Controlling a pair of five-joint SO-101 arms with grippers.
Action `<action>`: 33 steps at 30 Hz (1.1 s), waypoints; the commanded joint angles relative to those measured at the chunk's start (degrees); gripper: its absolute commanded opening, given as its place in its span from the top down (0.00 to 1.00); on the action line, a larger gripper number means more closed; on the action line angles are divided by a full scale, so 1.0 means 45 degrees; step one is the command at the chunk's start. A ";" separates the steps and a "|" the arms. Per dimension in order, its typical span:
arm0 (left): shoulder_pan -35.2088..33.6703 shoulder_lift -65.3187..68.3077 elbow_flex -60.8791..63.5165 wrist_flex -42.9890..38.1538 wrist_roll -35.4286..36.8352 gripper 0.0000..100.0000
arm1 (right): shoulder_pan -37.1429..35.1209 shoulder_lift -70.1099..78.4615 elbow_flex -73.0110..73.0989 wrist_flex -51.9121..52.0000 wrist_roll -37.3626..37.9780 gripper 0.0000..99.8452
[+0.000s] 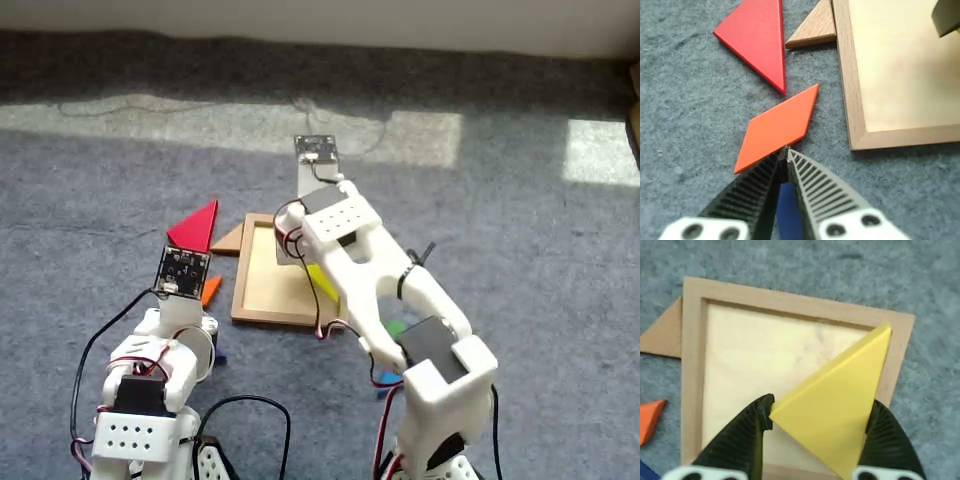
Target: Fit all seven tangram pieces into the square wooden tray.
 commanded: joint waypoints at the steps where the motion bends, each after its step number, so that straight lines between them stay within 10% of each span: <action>1: -0.0127 -0.0107 0.0342 0.0078 0.0078 0.99 | -0.0107 -0.0205 -0.0654 -0.0225 -0.0508 0.86; 17: -0.0127 -0.0107 0.0342 0.0078 0.0078 0.99 | -0.0107 -0.0147 -0.0654 0.1260 -0.0449 0.66; 33: -0.0127 -0.0107 0.0342 0.0078 0.0078 0.99 | -0.1338 -0.0127 -0.0713 0.1201 0.0254 0.66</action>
